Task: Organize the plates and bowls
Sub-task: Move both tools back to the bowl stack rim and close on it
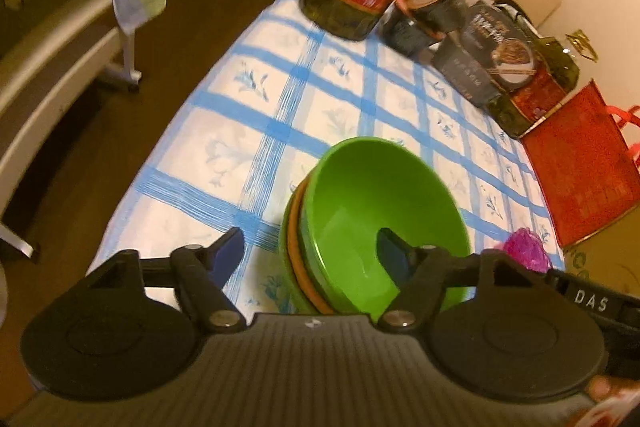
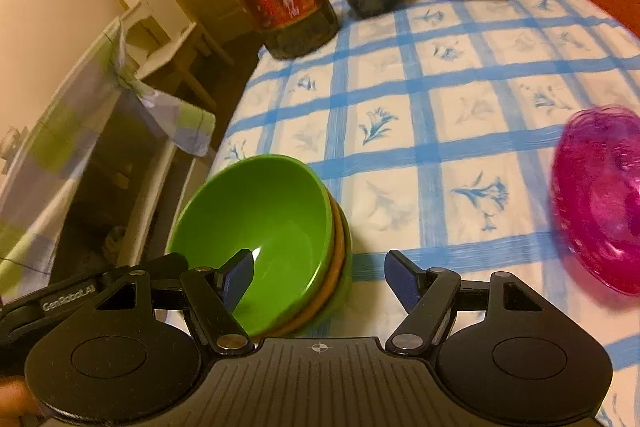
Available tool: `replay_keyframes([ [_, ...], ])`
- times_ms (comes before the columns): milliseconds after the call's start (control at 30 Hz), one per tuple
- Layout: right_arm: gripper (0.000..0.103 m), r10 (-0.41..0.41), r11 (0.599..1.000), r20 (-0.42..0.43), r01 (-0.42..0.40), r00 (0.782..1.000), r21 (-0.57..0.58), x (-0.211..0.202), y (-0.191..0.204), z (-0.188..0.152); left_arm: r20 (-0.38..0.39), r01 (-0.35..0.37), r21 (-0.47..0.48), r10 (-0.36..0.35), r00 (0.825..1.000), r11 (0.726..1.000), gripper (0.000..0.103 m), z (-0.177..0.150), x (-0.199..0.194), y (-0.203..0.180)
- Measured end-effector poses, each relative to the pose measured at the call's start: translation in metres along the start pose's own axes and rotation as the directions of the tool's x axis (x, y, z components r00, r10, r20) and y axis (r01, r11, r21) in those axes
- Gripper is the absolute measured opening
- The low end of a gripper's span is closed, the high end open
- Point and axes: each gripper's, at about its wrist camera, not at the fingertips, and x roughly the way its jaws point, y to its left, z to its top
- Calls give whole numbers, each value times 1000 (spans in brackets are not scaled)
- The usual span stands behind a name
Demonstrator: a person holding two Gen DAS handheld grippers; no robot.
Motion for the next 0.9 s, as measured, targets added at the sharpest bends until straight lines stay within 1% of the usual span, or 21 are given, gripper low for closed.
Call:
replay_keyframes([
  [100, 72, -1, 1000, -49, 1, 999, 7, 19, -2, 3, -37, 12, 1, -12, 999, 1000, 58, 3, 15, 2],
  [233, 72, -23, 1000, -72, 24, 997, 11, 36, -5, 3, -84, 22, -16, -23, 996, 1000, 51, 6, 31, 7],
  [333, 72, -23, 999, -88, 25, 996, 24, 43, -8, 3, -97, 24, -5, -24, 995, 1000, 41, 8, 38, 7],
  [400, 71, -26, 999, -98, 28, 995, 28, 46, -9, 3, -109, 26, -5, -27, 994, 1000, 39, 9, 40, 6],
  [467, 69, -20, 999, -113, 25, 993, 43, 50, -11, 2, -115, 23, 7, -22, 993, 1000, 39, 9, 42, 5],
  [533, 61, -13, 999, -121, 19, 993, 51, 52, -12, 2, -119, 17, 23, -15, 993, 1000, 38, 10, 43, 2],
  [633, 56, -11, 998, -127, 18, 992, 55, 54, -11, 1, -134, 14, 38, -8, 991, 999, 38, 10, 46, -1],
  [733, 53, -3, 997, -130, 13, 991, 70, 55, -13, 0, -143, 7, 58, 1, 990, 998, 38, 9, 49, -3],
  [900, 47, 11, 996, -145, 2, 989, 90, 59, -16, -1, -166, 3, 51, 5, 986, 999, 36, 7, 55, 0],
])
